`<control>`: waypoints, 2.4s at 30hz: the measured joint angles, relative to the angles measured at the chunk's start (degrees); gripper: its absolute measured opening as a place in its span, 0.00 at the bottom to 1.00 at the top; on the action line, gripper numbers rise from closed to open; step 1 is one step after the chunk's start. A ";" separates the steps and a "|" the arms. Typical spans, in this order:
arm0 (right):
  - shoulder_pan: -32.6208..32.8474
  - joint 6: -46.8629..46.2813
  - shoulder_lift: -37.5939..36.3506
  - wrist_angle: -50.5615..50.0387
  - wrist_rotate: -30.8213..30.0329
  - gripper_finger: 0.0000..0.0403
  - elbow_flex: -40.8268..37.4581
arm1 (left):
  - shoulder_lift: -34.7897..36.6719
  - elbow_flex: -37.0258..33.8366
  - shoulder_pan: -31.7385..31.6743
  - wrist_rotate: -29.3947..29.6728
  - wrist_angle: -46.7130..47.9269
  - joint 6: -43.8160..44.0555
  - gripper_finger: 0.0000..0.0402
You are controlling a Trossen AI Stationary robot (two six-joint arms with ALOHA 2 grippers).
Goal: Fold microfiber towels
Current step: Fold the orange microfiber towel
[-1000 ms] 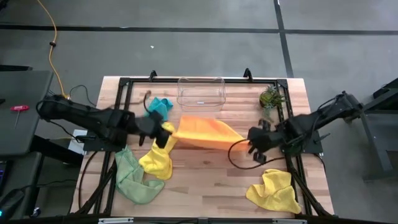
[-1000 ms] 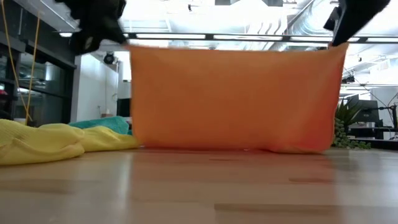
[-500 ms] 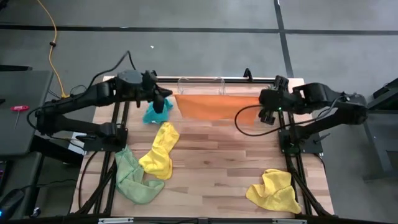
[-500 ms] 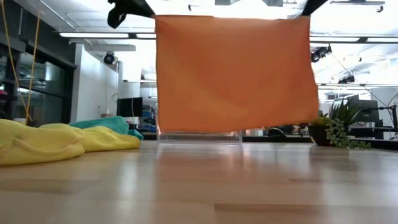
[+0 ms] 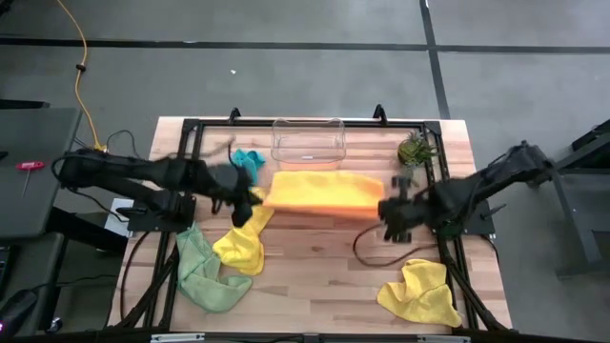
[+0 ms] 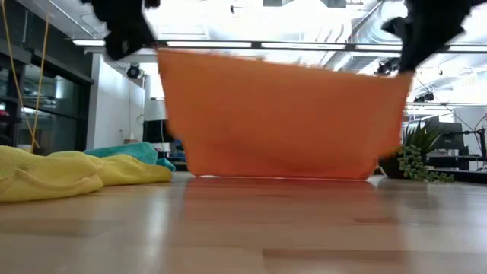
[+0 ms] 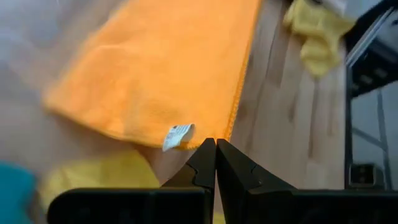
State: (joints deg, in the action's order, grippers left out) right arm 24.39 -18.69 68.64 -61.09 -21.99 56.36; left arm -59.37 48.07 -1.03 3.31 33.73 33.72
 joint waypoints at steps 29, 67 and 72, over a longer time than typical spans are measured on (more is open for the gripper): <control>-5.92 -32.84 10.16 1.32 3.44 0.00 -4.70 | -10.66 -15.49 -10.90 0.37 -26.17 12.63 0.00; -27.42 -37.72 21.75 2.60 4.88 0.00 -4.74 | -17.80 -15.52 -13.34 9.82 -33.43 11.04 0.00; -27.42 -40.45 21.75 2.24 3.98 0.00 -4.74 | -17.82 -15.52 -13.34 11.03 -33.63 11.04 0.00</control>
State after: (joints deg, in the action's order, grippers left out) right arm -3.03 -59.14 90.39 -58.85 -18.02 51.62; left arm -77.19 32.56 -14.37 14.34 0.10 44.75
